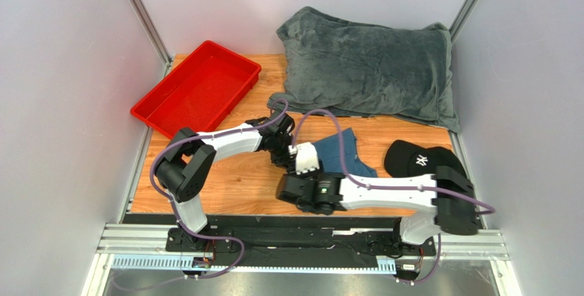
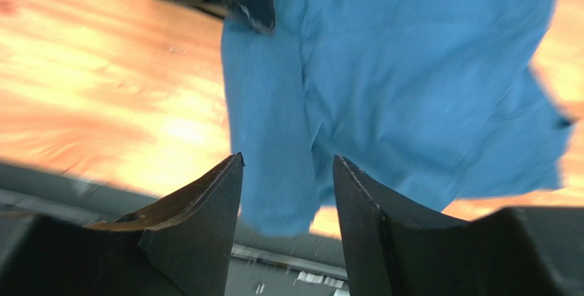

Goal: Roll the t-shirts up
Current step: Roll the T-shirt to the center of the board.

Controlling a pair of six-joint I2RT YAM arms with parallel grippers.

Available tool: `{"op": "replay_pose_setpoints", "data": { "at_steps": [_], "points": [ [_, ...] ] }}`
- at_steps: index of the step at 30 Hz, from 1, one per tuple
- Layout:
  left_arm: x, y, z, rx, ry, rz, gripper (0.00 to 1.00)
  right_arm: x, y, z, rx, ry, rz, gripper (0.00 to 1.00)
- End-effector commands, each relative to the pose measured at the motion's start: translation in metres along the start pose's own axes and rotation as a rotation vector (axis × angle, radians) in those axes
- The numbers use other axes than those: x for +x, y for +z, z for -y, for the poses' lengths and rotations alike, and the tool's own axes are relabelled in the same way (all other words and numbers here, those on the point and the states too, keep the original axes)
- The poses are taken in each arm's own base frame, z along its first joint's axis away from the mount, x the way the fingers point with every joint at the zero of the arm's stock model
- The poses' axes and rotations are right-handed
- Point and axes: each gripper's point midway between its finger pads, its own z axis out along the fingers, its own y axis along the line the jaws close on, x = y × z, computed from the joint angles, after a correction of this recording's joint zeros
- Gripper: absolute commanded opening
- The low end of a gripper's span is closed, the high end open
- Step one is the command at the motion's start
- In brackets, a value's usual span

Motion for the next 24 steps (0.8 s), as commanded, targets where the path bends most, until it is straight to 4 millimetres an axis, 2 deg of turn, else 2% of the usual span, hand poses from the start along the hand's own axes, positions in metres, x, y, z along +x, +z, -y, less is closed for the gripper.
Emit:
{"op": "replay_pose_setpoints", "data": {
  "at_steps": [1, 8, 9, 11, 14, 24],
  "points": [
    [0.017, -0.007, -0.023, -0.111, 0.008, -0.058, 0.13, -0.023, -0.002, 0.008, 0.161, -0.212, 0.111, 0.57],
    [0.019, -0.01, -0.022, -0.116, 0.02, -0.088, 0.13, -0.009, 0.003, -0.034, 0.192, -0.389, 0.159, 0.61],
    [0.02, -0.01, -0.021, -0.117, 0.021, -0.09, 0.13, -0.001, 0.01, -0.039, 0.212, -0.43, 0.153, 0.61],
    [0.02, -0.01, -0.021, -0.117, 0.025, -0.094, 0.13, -0.001, 0.009, -0.049, 0.225, -0.458, 0.171, 0.63],
    [0.021, -0.01, -0.021, -0.122, 0.03, -0.102, 0.13, 0.009, 0.015, -0.059, 0.248, -0.51, 0.169, 0.63],
    [0.022, -0.011, -0.02, -0.119, 0.027, -0.111, 0.13, 0.033, 0.039, -0.053, 0.406, -0.643, 0.16, 0.68]
  ]
}}
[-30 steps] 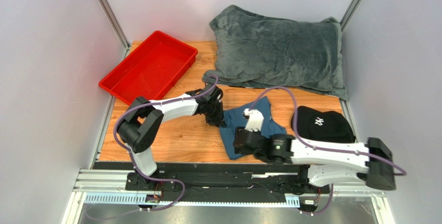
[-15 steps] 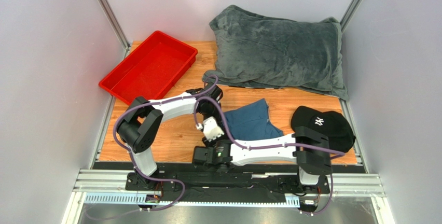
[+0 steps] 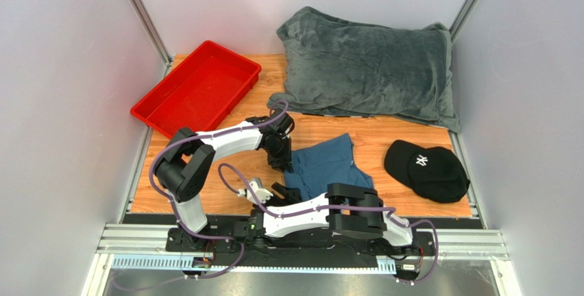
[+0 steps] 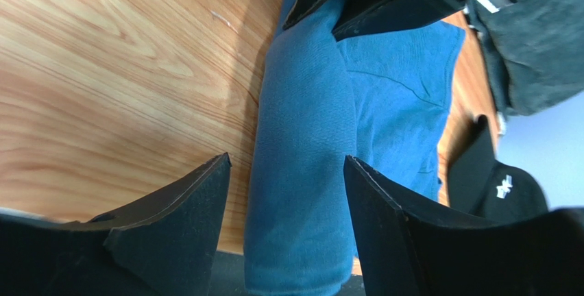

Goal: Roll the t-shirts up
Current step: Roll the T-shirt to the center of the board.

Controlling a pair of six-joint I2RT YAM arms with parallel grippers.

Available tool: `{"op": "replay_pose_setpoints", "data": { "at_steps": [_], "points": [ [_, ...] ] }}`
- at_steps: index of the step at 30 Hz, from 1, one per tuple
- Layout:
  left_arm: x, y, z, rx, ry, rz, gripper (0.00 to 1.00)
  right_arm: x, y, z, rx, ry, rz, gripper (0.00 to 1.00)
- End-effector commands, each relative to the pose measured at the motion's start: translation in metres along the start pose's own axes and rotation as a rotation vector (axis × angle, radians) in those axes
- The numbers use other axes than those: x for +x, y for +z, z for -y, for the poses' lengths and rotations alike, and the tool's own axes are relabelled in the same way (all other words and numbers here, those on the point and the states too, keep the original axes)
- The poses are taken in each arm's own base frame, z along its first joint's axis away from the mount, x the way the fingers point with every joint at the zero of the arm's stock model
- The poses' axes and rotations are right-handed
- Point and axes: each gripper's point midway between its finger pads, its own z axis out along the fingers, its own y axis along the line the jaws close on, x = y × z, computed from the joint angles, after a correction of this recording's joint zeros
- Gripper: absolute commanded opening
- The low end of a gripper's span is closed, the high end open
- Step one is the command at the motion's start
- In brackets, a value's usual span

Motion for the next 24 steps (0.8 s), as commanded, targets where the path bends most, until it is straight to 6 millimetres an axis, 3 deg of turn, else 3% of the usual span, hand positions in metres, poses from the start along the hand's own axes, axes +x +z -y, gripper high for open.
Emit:
{"op": "replay_pose_setpoints", "data": {
  "at_steps": [1, 9, 14, 24],
  "points": [
    [0.007, 0.0, -0.008, -0.046, 0.02, -0.036, 0.13, -0.003, 0.004, 0.008, 0.087, -0.01, 0.032, 0.68],
    [0.008, 0.001, -0.008, -0.049, 0.016, -0.04, 0.13, 0.015, 0.017, 0.002, 0.156, -0.062, 0.007, 0.69],
    [0.009, 0.002, -0.008, -0.05, 0.012, -0.041, 0.13, 0.024, 0.018, 0.006, 0.158, -0.019, -0.003, 0.62],
    [0.004, -0.004, -0.006, -0.044, 0.007, -0.01, 0.18, 0.035, 0.018, 0.01, -0.001, 0.248, -0.051, 0.55]
  ]
}}
